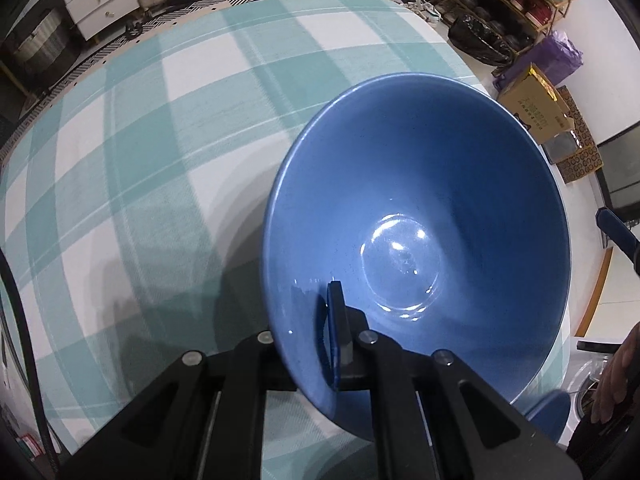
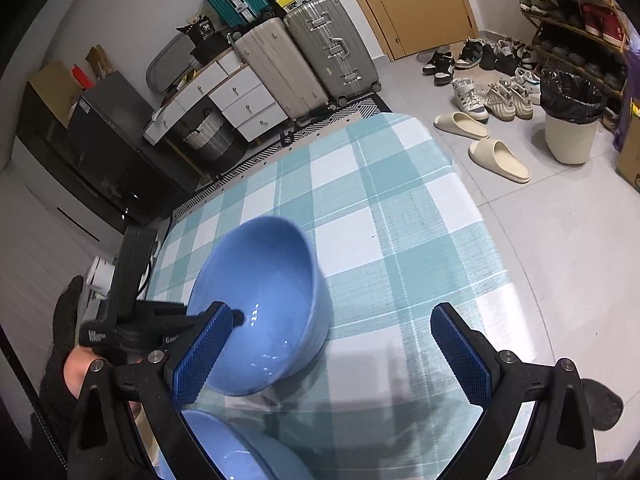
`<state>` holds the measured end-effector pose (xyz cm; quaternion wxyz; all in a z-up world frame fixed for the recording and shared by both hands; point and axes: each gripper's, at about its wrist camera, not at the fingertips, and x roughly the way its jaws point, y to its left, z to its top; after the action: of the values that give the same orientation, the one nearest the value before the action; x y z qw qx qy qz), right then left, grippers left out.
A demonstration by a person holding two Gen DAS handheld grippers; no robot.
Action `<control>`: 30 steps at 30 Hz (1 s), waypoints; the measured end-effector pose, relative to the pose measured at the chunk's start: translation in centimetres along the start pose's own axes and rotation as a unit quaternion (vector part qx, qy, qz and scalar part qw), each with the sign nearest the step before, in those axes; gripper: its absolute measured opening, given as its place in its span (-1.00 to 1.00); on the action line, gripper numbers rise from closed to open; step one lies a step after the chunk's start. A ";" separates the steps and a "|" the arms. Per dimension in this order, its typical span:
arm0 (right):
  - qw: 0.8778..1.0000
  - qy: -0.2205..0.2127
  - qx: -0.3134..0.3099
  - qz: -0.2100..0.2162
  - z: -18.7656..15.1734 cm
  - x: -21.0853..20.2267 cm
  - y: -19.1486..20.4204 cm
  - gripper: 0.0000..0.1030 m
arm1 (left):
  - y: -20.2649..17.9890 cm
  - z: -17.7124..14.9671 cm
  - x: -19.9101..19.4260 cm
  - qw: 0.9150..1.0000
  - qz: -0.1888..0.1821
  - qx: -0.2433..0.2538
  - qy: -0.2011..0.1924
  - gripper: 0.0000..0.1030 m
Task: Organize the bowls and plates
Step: 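Hold the bowl rim with the left gripper while the right gripper moves to the rim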
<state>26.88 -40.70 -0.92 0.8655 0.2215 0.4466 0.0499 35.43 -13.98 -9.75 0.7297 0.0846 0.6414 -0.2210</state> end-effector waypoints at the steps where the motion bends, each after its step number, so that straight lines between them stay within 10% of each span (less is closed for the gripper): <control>1: 1.000 0.003 0.000 0.001 0.0 0.0 0.2 0.96 | 0.2 -0.2 -0.1 1.000 0.000 -0.002 -0.001 -0.87; 30: 0.998 0.024 -0.042 -0.034 1.7 1.6 5.3 0.96 | -0.5 -1.0 -0.1 0.998 0.021 -0.025 -0.045 -0.78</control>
<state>29.80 -36.10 1.02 0.8641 0.1688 0.4721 0.0446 34.29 -14.03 -9.71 0.7644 0.0696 0.6111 -0.1934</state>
